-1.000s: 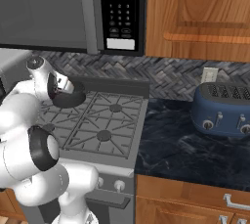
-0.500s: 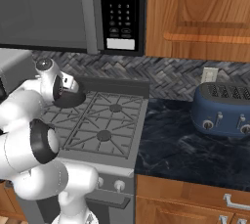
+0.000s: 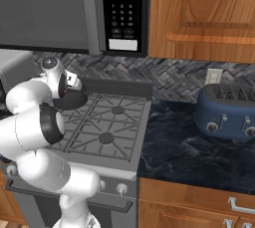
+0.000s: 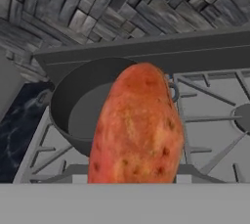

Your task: Turn on the burner for the pot on the stove. Wait thirty seconds for the pot to heat up. Then add the sweet potato to the pot.

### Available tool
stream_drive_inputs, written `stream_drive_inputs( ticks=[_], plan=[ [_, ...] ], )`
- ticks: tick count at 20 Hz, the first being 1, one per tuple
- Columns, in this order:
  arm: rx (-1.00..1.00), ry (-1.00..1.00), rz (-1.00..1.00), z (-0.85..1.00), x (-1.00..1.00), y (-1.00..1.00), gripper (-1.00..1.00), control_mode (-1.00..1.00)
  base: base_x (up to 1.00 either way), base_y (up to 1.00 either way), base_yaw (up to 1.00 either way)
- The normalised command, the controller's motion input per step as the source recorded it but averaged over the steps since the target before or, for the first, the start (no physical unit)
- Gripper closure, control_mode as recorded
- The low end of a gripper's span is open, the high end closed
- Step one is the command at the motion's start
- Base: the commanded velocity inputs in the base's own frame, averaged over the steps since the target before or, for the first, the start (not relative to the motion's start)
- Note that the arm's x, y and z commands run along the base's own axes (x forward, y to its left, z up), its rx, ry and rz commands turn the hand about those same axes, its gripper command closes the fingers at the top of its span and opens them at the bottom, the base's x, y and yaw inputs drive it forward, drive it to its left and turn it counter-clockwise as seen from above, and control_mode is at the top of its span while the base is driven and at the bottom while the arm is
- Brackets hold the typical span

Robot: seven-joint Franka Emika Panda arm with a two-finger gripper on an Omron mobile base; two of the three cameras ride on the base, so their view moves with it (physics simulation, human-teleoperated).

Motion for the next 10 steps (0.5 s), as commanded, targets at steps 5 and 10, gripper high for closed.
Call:
stream_drive_inputs(
  ticks=[5,10],
  plan=[
    [0.0,0.0,0.0,0.0,0.3,0.58,1.0,-1.0,0.0,0.0,0.0],
    [-0.01,0.0,0.0,-0.03,0.22,0.38,1.0,-1.0,0.0,0.0,0.0]
  ],
)
